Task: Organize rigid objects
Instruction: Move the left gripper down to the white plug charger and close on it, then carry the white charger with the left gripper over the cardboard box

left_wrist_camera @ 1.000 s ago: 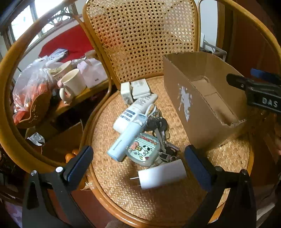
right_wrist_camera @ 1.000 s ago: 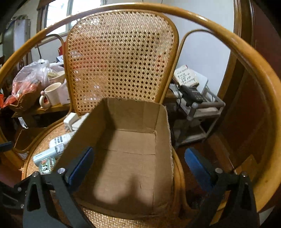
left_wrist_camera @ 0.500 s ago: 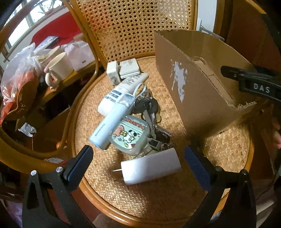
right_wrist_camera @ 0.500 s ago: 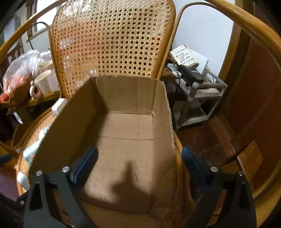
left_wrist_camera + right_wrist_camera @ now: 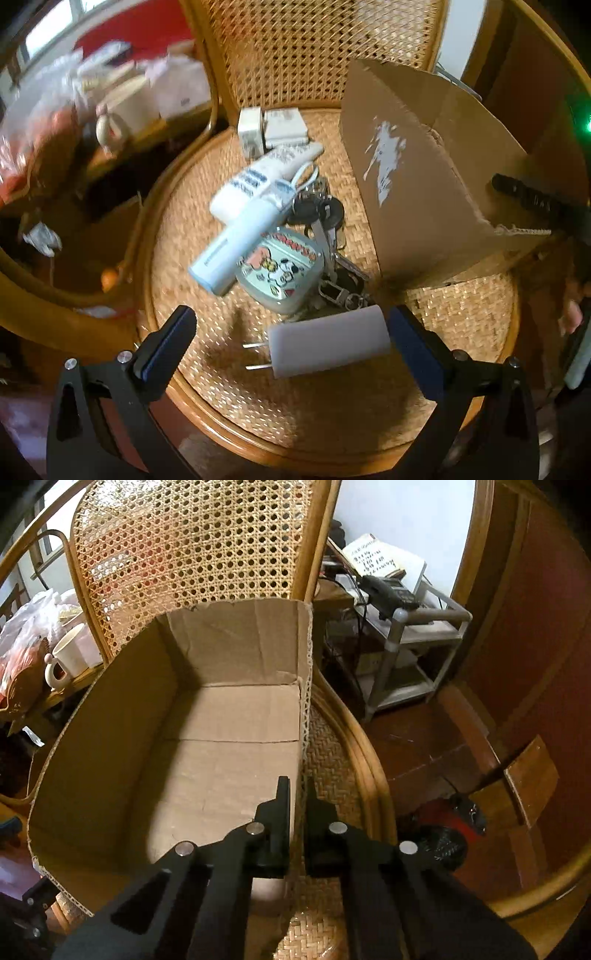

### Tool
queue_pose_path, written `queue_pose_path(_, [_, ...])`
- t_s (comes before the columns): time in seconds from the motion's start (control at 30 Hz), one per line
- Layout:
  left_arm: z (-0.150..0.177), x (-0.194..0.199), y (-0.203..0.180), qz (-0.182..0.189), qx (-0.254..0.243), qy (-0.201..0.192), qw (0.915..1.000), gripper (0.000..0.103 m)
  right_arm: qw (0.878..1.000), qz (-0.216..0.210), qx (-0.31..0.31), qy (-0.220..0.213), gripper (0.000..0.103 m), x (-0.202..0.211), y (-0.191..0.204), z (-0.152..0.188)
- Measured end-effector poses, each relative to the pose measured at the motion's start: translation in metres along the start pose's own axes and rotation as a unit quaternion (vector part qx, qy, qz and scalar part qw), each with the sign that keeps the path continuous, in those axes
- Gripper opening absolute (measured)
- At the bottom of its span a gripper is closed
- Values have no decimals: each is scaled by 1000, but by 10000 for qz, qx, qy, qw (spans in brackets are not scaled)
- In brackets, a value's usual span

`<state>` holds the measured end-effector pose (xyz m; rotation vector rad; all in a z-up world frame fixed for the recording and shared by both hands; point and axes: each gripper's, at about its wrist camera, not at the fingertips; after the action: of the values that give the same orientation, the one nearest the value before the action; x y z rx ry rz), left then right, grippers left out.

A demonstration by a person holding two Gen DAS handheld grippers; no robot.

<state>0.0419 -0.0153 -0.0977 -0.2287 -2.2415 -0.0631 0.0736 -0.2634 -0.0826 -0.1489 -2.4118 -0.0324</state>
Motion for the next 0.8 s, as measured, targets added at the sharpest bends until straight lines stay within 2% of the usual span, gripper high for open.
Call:
queue_pose_path(0.1, [1,-2,4,110,187,62,9997,103,9998,68,176,2,6,-2,5,1])
queue_pose_path(0.2, [2,-3,4,66,124,42,9999,101,9997,70,222,-14,6,-2,6,0])
queue_pose_path(0.27, [3,-2,2,138,104,25,9998,95,9998,56,209,-1,6,-2,4,0])
queue_pose_path(0.33, [3,-3,2,260,155,84,9995,83,9998,47,190,5,6,-3,2,0])
queue_pose_path(0.37, [4,-4,1,267,158,110,9995,80,9998,40,180,6,6,-3,2,0])
queue_pose_path(0.53, [7,-8,-2,175,20,184,9997,80,9998,37,181,1,6,-3,1,0])
queue_pose_path(0.8, [10,-11,2,356,137,327,9987,80,9998,47,211,25,6,-3,2,1])
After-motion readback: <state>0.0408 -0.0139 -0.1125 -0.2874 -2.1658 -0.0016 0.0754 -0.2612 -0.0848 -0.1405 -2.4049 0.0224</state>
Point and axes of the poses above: each gripper's, at about its wrist camera, not at the fingertips, and x roughly against the way its jaws point, y to its left, z to its underside, and after that the axes turned 15 degrees about -y, right-handed
